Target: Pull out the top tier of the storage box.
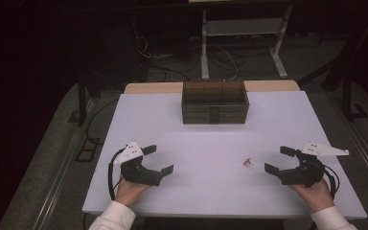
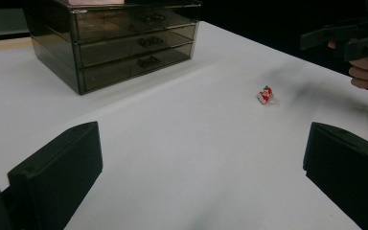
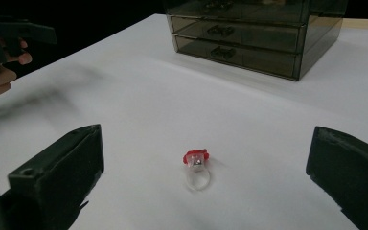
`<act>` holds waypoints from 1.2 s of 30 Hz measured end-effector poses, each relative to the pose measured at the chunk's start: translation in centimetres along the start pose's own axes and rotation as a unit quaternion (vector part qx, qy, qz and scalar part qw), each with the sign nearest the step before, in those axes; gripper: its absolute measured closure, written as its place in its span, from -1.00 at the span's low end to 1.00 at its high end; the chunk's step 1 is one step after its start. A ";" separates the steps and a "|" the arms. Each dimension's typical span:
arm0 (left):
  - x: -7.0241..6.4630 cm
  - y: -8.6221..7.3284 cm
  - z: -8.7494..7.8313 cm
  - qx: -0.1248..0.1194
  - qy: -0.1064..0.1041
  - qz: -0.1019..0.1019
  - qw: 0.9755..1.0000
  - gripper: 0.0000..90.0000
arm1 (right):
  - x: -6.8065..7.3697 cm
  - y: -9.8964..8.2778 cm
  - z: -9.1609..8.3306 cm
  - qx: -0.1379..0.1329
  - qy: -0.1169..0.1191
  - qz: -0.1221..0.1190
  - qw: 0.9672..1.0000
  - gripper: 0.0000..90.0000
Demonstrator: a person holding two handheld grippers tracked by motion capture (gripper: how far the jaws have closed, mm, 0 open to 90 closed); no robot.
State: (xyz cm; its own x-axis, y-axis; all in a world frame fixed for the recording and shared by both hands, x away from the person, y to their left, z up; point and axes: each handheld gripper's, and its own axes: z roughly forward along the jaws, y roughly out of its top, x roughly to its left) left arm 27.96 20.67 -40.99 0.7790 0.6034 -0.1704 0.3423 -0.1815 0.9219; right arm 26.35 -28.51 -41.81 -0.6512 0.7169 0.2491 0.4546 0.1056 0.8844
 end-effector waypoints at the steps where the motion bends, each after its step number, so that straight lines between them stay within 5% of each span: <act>1: 0.0 0.0 0.0 0.001 0.000 0.000 1.000 -1.00 | 0.0 0.0 0.0 -0.001 0.000 0.000 1.000 -1.00; 36: 0.1 -0.1 -0.1 0.002 0.006 -0.006 1.000 -1.00 | 0.3 2.7 -0.1 0.022 0.014 0.002 1.000 -1.00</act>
State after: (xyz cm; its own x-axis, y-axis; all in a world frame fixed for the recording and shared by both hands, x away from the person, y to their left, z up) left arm 27.90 20.83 -41.08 0.7690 0.6143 -0.1770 0.3532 -0.1774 0.9186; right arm 27.32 -28.09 -39.29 -0.6654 0.6982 0.2642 0.4831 0.1329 0.8654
